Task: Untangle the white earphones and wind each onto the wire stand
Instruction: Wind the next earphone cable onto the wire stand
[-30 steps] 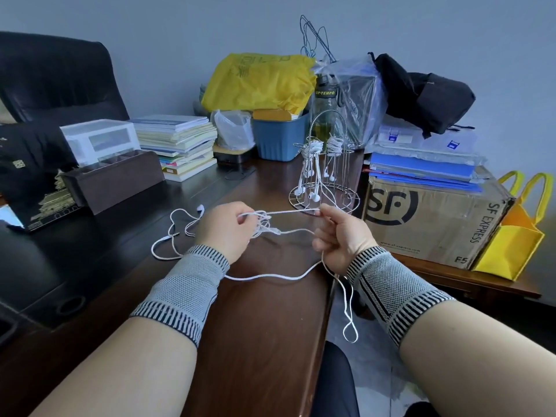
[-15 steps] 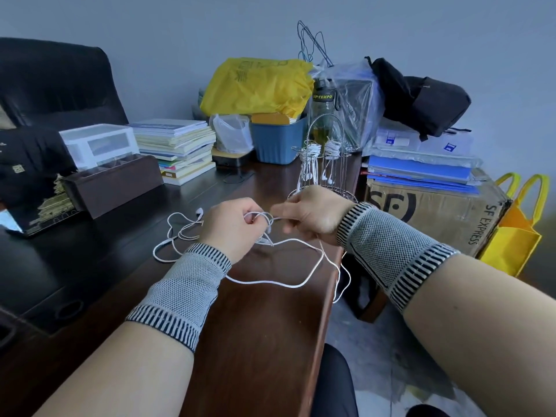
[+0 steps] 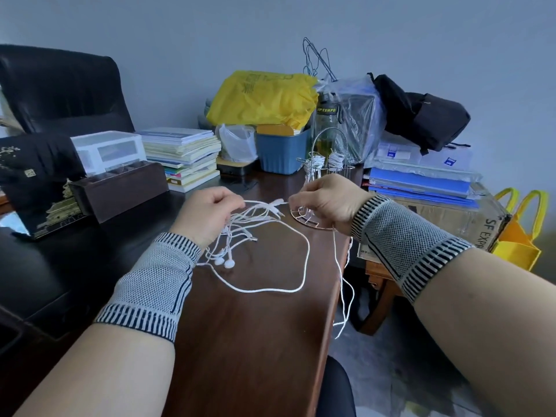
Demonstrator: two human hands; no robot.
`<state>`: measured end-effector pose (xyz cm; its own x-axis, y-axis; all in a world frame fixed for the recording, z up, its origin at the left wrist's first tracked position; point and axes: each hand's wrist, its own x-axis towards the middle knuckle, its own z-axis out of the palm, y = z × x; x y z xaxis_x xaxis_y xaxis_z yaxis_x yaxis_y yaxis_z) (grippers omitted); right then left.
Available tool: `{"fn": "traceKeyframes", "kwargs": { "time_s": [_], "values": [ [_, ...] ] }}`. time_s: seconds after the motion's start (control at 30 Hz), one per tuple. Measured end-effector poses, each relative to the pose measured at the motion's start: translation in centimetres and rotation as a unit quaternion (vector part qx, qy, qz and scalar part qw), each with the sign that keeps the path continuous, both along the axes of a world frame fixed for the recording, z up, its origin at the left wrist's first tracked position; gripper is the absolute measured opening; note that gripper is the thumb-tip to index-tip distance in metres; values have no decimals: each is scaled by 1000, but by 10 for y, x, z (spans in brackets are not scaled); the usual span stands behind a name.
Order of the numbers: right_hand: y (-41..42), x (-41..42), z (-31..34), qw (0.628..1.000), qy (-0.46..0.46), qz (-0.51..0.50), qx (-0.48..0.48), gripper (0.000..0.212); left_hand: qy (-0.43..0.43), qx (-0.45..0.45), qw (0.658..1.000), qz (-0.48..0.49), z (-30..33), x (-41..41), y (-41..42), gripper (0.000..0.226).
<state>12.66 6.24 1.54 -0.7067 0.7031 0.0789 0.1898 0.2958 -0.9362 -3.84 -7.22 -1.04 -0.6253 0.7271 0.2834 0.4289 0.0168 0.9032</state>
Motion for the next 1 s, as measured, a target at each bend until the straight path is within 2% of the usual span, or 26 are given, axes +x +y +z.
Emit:
{"fn": "traceKeyframes", "kwargs": {
  "time_s": [0.1,0.27,0.4,0.5,0.57,0.6,0.67,0.73,0.8,0.87,1.0],
  "values": [
    [5,0,-7,996,45,-72,15,20,18,-6,996,87,2,0,1,20],
    [13,7,-12,980,135,-116,-93,25,-15,0,976,219,-2,-27,-3,29],
    [20,13,-16,978,122,-147,-80,28,0,-50,963,263,-12,-38,-2,34],
    [16,10,-18,979,127,-118,-107,24,60,-125,962,235,-14,-27,0,34],
    [10,7,-18,982,121,-94,-114,19,86,-161,958,222,-13,-13,5,16],
    [7,5,-18,983,118,-83,-116,16,93,-167,956,222,-11,-7,7,18],
    [2,2,-15,982,121,-56,-131,10,144,-135,957,211,-7,7,9,41],
    [-1,1,-13,979,133,-21,-150,9,190,-67,969,145,0,20,12,38],
    [-5,0,-10,975,145,7,-168,13,151,-41,987,21,3,33,13,33],
    [-8,1,-8,972,150,25,-181,17,123,-64,988,-65,-2,39,15,26],
    [-2,4,-12,968,162,1,-190,16,98,-72,990,-72,-9,37,17,12]
  ]
}}
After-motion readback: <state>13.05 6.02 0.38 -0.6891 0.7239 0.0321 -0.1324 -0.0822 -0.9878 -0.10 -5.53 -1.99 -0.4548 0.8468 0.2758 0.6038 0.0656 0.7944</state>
